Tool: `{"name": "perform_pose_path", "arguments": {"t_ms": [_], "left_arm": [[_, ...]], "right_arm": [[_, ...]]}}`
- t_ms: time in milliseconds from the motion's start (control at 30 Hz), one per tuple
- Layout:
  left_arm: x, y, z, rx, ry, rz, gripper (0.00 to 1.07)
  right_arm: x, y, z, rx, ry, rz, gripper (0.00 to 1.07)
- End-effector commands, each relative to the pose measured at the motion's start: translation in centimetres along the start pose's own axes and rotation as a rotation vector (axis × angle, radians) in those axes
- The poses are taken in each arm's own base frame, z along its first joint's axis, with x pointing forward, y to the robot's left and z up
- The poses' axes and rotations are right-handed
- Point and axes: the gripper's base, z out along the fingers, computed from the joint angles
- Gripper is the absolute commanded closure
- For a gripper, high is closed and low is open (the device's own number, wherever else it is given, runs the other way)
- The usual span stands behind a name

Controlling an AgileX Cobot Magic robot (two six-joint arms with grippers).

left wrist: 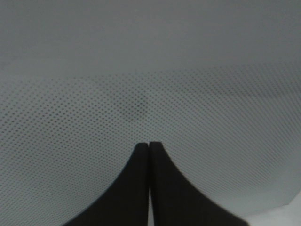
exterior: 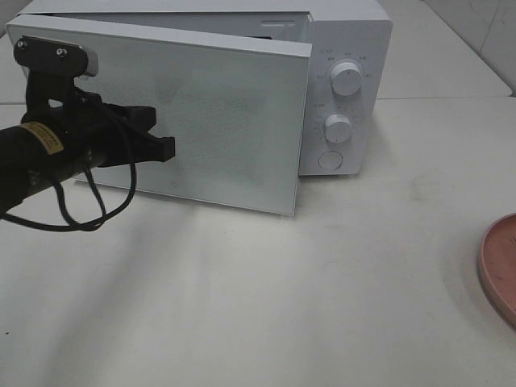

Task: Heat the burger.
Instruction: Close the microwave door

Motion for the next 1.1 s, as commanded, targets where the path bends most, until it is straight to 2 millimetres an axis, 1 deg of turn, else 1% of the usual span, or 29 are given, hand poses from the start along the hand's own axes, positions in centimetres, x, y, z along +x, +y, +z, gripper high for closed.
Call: {"name": "perform_pose_path", "arguments": {"t_ms": [33,100,167,233,267,367,433,467,533,567,633,733,800,900,967,1100], "left_arm": [[-0.8,-0.8,1.5,-0.024,-0.040,-0.055,1.07],[-0.9,-0.9,1.9,-0.032,-0.043,-0.071,1.07],[-1.3,-1.9,3.3,-0.054,-0.060,-0.085,1.07],[-1.4,-2.1,3.6,-0.059,-0.063,-0.087,1.07],[-1.6,-2.6,4.4,-0.072,-0.070,-0.093,1.07],[-1.8,-2.9,4.8,-0.078,-0.075,-0.094,1.07],[-2.2,-4.0,6.1,-0.095,-0.091,-0.106,1.07],[-2.2,-4.0,6.1,-0.095,-0.091,-0.106,1.07],[-2.5,-4.3,7.1,-0.106,-0.095,-0.118,1.07],[-2.5,-4.3,7.1,-0.106,-0.095,-0.118,1.07],[-2.6,-4.5,8.0,-0.114,-0.093,-0.136,1.07],[-2.6,-4.5,8.2,-0.119,-0.094,-0.141,1.07],[-3.0,-4.3,9.2,-0.158,-0.098,-0.152,1.07],[-3.2,-4.3,9.5,-0.167,-0.102,-0.154,1.07],[-3.4,-4.3,10.7,-0.182,-0.096,-0.157,1.07],[-3.8,-4.7,10.7,-0.166,-0.088,-0.157,1.07]], "right_arm": [[0.2,-0.1,-0.3,0.002,-0.029,-0.013,0.33],[0.2,-0.1,-0.3,0.002,-0.029,-0.013,0.33],[0.2,-0.1,-0.3,0.002,-0.029,-0.013,0.33],[0.2,-0.1,-0.3,0.002,-0.029,-0.013,0.33],[0.2,-0.1,-0.3,0.002,-0.029,-0.013,0.33],[0.2,-0.1,-0.3,0.002,-0.029,-0.013,0.33],[0.2,-0.1,-0.3,0.002,-0.029,-0.013,0.33],[0.2,-0.1,-0.3,0.002,-0.029,-0.013,0.33],[0.2,-0.1,-0.3,0.002,-0.029,-0.013,0.33],[0.2,-0.1,-0.3,0.002,-0.029,-0.013,0.33],[0.2,-0.1,-0.3,0.002,-0.029,-0.013,0.33],[0.2,-0.1,-0.3,0.002,-0.029,-0.013,0.33],[0.2,-0.1,-0.3,0.002,-0.029,-0.013,0.33],[0.2,-0.1,-0.3,0.002,-0.029,-0.013,0.33],[0.2,-0.1,-0.3,0.002,-0.029,-0.013,0.33],[0.2,-0.1,-0.3,0.002,-0.029,-0.013,0.33]]}}
